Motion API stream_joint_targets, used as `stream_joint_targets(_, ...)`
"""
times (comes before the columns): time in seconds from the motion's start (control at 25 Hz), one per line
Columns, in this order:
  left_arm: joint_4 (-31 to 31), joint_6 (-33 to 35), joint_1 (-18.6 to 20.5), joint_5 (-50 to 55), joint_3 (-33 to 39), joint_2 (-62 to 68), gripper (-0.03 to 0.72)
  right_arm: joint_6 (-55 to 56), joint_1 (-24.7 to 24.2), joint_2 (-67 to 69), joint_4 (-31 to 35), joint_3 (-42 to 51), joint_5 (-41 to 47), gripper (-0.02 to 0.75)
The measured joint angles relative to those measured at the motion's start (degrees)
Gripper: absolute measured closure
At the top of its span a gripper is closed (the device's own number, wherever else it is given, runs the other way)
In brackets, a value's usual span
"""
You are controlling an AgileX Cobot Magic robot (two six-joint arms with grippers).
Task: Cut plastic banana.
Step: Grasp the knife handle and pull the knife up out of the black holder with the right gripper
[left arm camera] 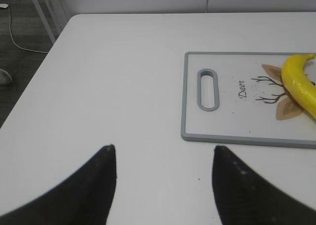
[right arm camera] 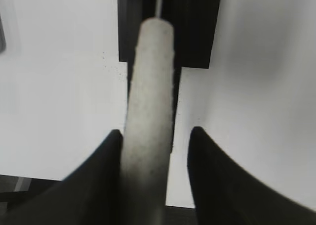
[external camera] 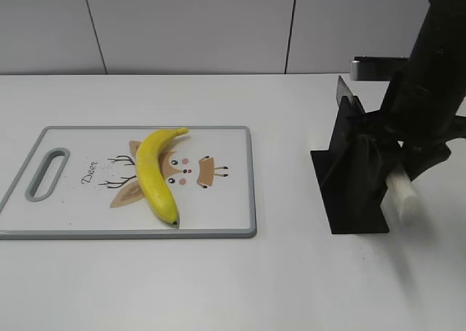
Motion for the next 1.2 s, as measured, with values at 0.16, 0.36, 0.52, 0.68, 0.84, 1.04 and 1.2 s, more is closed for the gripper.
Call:
stream_joint_targets(0.16,0.0,0.0,0.0,0.0,0.0,0.0,0.099,0.27,0.2,0.04,0.38,-0.17,0.44,0.545)
stream_joint_targets(0.36,0.0,0.0,0.0,0.0,0.0,0.0,0.099,0.31,0.2,0.35,0.32,-1.12,1.45,0.545)
stream_joint_targets(0.52,0.0,0.0,0.0,0.0,0.0,0.0,0.099,0.38,0.26,0.4,0.59,-1.66,1.77,0.545)
stream_joint_targets(0.68,0.0,0.0,0.0,0.0,0.0,0.0,0.099,0.65,0.26,-0.35,0.83,-1.66,1.7,0.545)
stream_joint_targets(0.84,0.0,0.0,0.0,0.0,0.0,0.0,0.1,1.56,0.26,-4.66,1.87,-2.82,2.33,0.547)
stream_joint_targets(1.04,0.0,0.0,0.0,0.0,0.0,0.0,0.109,1.91,0.19,-7.85,2.04,-3.44,3.4,0.547)
stream_joint_targets(1.2,0.0,0.0,0.0,0.0,0.0,0.0,0.111,1.56,0.19,-8.63,1.79,-3.44,3.51,0.547)
